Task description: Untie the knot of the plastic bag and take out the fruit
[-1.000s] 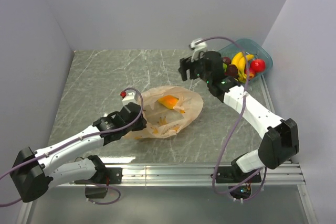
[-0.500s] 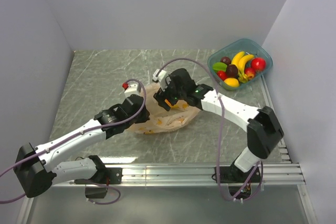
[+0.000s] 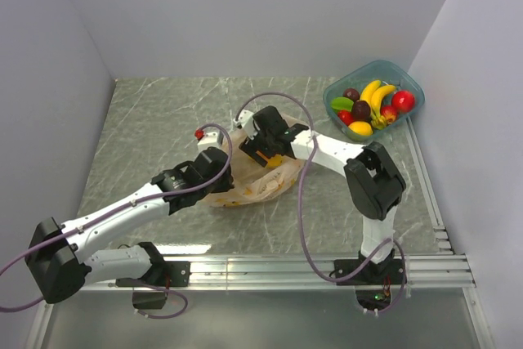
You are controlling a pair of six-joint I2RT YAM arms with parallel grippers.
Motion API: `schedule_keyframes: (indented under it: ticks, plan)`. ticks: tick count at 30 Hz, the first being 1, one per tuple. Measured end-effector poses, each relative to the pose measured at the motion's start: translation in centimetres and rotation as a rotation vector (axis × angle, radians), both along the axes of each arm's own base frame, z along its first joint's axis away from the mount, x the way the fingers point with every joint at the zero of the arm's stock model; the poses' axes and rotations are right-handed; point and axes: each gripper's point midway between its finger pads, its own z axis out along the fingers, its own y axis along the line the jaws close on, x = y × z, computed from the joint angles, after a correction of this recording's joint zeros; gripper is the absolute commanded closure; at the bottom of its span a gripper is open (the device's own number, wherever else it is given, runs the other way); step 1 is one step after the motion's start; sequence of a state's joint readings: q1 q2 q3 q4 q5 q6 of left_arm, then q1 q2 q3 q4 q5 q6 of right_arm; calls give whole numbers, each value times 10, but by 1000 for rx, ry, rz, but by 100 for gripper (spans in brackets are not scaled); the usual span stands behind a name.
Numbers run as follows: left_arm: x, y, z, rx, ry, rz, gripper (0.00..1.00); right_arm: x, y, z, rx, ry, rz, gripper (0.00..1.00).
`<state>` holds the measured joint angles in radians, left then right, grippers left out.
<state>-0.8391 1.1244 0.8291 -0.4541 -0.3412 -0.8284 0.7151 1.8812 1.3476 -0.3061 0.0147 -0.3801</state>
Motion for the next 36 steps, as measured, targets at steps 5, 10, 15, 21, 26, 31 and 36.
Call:
schedule_keyframes:
  ticks: [5, 10, 15, 21, 26, 31, 36]
  plan:
    - [0, -1, -1, 4, 2, -5, 99, 21, 1, -12, -11, 6, -14, 17]
    - [0, -1, -2, 3, 2, -6, 100, 15, 5, -40, -27, 88, 16, 27]
    - [1, -2, -6, 9, 7, -5, 99, 7, 10, -46, -13, 137, 51, 71]
    - [-2, 2, -20, 23, 22, -3, 99, -20, 11, -38, 47, 202, 93, 96]
    - [-4, 4, -28, 32, 35, 0, 99, -57, 12, 7, 162, 230, 159, 99]
    - [-4, 3, -29, 30, 35, 1, 99, -86, 24, 96, 365, 149, 280, 99]
    - [-4, 3, -30, 30, 36, 2, 100, -112, 28, 167, 525, 65, 388, 100]
